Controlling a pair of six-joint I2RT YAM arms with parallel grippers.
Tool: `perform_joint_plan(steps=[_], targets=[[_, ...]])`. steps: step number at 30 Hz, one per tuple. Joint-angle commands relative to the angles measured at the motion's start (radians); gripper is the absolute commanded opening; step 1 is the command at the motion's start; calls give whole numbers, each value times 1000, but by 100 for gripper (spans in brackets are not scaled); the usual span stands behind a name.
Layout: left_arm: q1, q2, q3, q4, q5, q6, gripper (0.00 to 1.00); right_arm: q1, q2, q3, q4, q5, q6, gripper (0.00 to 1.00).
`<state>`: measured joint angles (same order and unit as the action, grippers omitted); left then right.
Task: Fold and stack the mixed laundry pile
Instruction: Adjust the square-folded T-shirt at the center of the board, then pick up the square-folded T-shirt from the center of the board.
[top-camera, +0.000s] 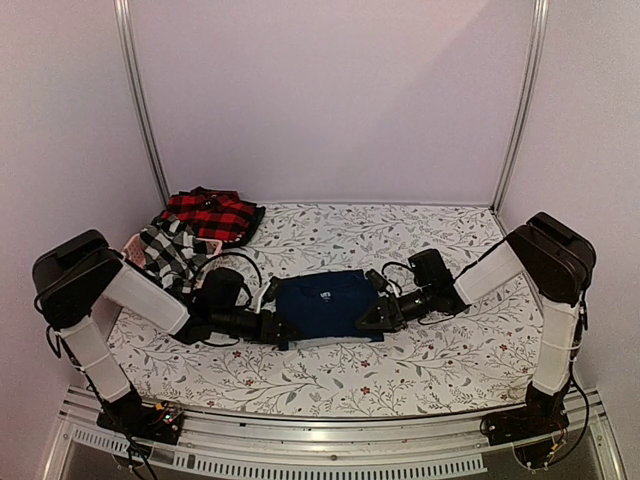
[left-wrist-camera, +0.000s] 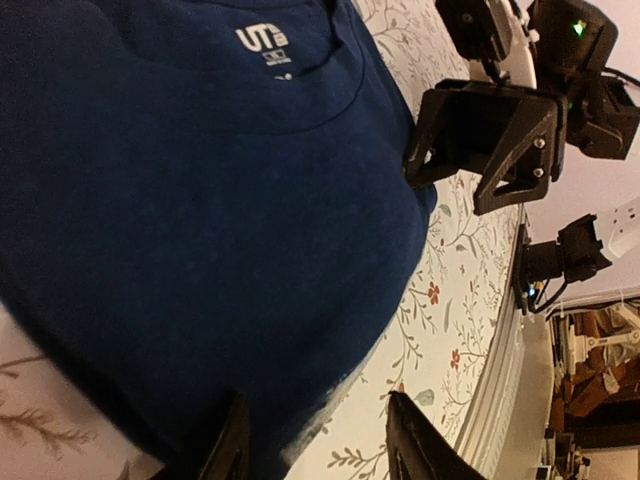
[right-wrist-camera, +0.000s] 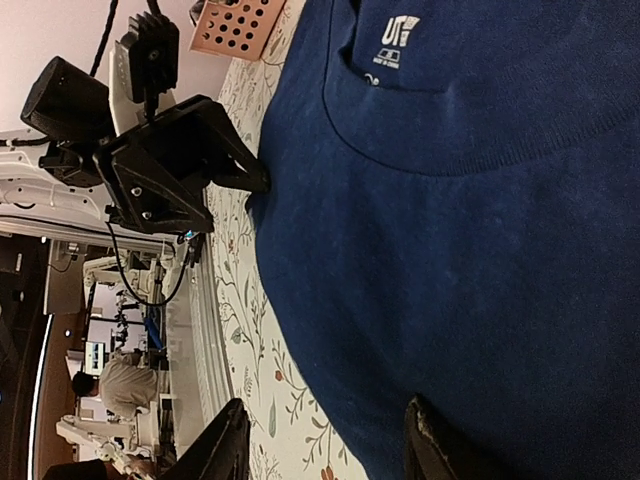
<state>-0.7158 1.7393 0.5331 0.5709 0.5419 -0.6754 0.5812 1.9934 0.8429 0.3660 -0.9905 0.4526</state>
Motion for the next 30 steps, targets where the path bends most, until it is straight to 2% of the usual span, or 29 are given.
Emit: perform_joint_plan(steps=[1, 6, 14, 21, 30], targets=[[69, -150, -58, -100, -66, 10, 49, -12, -84, -21, -169, 152, -76, 51], [145, -331, -26, -281, -164, 39, 60, 144, -200, 130, -358, 395, -262, 48], [280, -539, 35, -536, -305, -26, 75, 379, -110, 353, -496, 710, -506, 42], [389, -604, 58, -647, -303, -38, 78, 505, 63, 534, -590, 857, -599, 36], [437, -623, 39, -649, -293, -53, 83, 554, 226, 690, -656, 920, -628, 35]])
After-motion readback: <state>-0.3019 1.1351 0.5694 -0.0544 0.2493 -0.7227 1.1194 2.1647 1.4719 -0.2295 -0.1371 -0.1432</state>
